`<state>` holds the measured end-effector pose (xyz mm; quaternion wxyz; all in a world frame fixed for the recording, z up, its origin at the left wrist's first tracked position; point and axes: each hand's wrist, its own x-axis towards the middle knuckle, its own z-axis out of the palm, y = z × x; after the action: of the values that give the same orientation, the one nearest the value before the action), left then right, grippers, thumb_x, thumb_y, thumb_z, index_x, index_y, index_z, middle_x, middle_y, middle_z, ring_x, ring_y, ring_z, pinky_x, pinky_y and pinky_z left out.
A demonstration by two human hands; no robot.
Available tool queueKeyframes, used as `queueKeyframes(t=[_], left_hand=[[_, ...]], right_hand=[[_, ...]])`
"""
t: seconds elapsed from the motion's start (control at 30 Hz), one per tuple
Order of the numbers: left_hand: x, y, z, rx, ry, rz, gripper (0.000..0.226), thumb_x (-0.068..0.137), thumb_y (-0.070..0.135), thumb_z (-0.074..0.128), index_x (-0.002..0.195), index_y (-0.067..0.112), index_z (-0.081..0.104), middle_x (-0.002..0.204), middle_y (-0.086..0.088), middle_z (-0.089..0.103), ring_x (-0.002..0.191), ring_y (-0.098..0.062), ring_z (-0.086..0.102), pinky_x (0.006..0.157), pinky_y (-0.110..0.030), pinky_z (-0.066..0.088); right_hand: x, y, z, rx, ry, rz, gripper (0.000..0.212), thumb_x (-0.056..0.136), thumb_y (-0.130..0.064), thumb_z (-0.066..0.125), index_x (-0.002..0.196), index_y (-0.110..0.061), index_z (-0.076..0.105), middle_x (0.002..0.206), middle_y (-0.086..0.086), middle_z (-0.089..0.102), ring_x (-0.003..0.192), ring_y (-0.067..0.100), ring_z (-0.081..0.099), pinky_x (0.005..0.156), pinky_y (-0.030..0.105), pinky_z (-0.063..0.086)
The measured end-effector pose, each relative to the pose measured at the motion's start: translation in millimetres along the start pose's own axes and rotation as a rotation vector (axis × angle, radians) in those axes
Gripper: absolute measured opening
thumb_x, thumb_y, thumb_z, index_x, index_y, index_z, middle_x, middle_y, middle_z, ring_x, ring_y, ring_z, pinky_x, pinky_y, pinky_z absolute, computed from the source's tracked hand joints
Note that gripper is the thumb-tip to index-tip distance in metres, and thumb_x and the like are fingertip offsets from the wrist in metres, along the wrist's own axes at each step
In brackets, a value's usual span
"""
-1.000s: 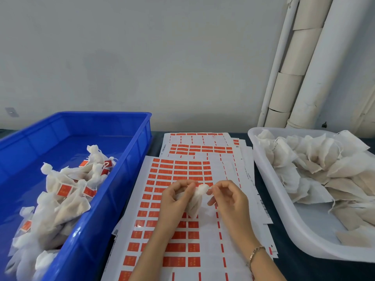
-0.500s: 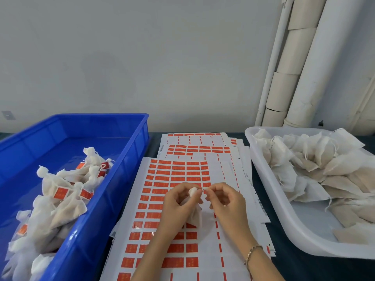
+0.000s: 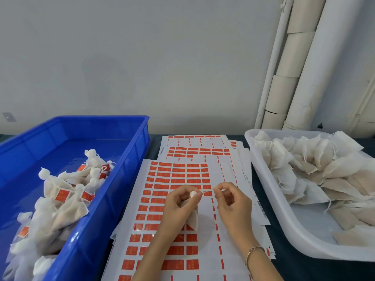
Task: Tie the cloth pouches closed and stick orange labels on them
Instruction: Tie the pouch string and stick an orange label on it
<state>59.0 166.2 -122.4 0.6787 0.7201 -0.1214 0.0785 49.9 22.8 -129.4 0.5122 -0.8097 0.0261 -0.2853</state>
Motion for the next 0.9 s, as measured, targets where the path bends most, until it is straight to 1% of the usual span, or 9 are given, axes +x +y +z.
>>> queueKeyframes(t=[0.17,0.23,0.3,0.4,0.53,0.6,0.67,0.77,0.9], left_hand=[[-2,-4,1,0.035,-0.047,-0.004,0.008,0.09,0.017,0.063,0.093,0.021,0.069,0.079,0.009,0.069,0.073,-0.01,0.065,0.066,-0.017,0.051],[-2,-6,-1,0.065,-0.028,-0.01,0.012,0.092,0.016,0.059,0.096,0.022,0.069,0.085,0.011,0.07,0.082,-0.009,0.067,0.073,-0.021,0.054],[-2,-7,-1,0.08,0.006,-0.029,0.015,0.095,0.017,0.055,0.095,0.023,0.069,0.091,0.014,0.07,0.09,-0.007,0.066,0.083,-0.023,0.054],[-2,-6,1,0.131,0.04,-0.104,0.021,0.097,0.018,0.051,0.097,0.03,0.068,0.099,0.02,0.068,0.099,-0.001,0.062,0.09,-0.016,0.05],[-3,-4,3,0.192,0.047,-0.145,0.023,0.098,0.018,0.05,0.096,0.035,0.066,0.105,0.024,0.063,0.102,0.002,0.058,0.079,-0.004,0.043],[-3,-3,2,0.162,0.051,-0.166,0.022,0.097,0.018,0.051,0.095,0.032,0.067,0.106,0.023,0.064,0.102,0.002,0.058,0.077,-0.005,0.043],[-4,-2,2,0.131,0.057,-0.182,0.02,0.097,0.019,0.052,0.094,0.03,0.068,0.104,0.022,0.065,0.1,0.0,0.059,0.076,-0.007,0.045],[-5,-3,1,0.103,0.06,-0.188,0.022,0.097,0.021,0.052,0.09,0.03,0.07,0.096,0.022,0.067,0.097,-0.002,0.06,0.079,-0.01,0.047],[-4,-6,1,0.083,0.032,-0.19,0.035,0.099,0.011,0.046,0.086,0.029,0.073,0.095,0.015,0.069,0.095,-0.008,0.061,0.074,-0.01,0.048]], right_hand=[[2,3,0,-0.011,-0.012,0.049,0.015,0.086,-0.029,0.067,0.081,-0.04,0.057,0.084,-0.025,0.062,0.079,0.006,0.064,0.063,0.004,0.046],[4,9,0,-0.068,-0.023,0.116,0.007,0.092,-0.03,0.06,0.097,-0.035,0.06,0.104,-0.016,0.064,0.1,0.011,0.06,0.082,0.014,0.048],[7,16,-1,-0.265,-0.015,0.195,0.03,0.096,-0.033,0.052,0.124,-0.026,0.053,0.129,-0.007,0.053,0.123,0.016,0.043,0.102,0.032,0.04],[12,16,-4,-0.427,-0.096,0.248,0.046,0.097,-0.034,0.048,0.141,-0.022,0.038,0.141,-0.003,0.044,0.132,0.018,0.035,0.111,0.039,0.032],[21,11,-8,-0.276,-0.121,0.278,0.033,0.094,-0.029,0.057,0.126,-0.027,0.05,0.134,-0.003,0.053,0.121,0.017,0.049,0.105,0.04,0.043],[30,8,-14,-0.103,-0.045,0.319,0.028,0.09,-0.025,0.065,0.114,-0.029,0.052,0.124,0.0,0.06,0.106,0.016,0.059,0.088,0.039,0.055],[40,3,-21,0.1,-0.009,0.424,0.044,0.081,-0.027,0.076,0.113,-0.03,0.045,0.112,-0.002,0.06,0.087,0.01,0.061,0.063,0.027,0.052],[54,-3,-23,0.162,-0.168,0.624,0.076,0.064,-0.037,0.087,0.119,-0.031,0.035,0.108,-0.005,0.048,0.094,0.013,0.054,0.069,0.029,0.044],[60,-4,-20,-0.033,-0.462,0.596,0.049,0.066,-0.038,0.086,0.104,-0.026,0.058,0.099,-0.002,0.068,0.089,0.02,0.065,0.071,0.033,0.053]])
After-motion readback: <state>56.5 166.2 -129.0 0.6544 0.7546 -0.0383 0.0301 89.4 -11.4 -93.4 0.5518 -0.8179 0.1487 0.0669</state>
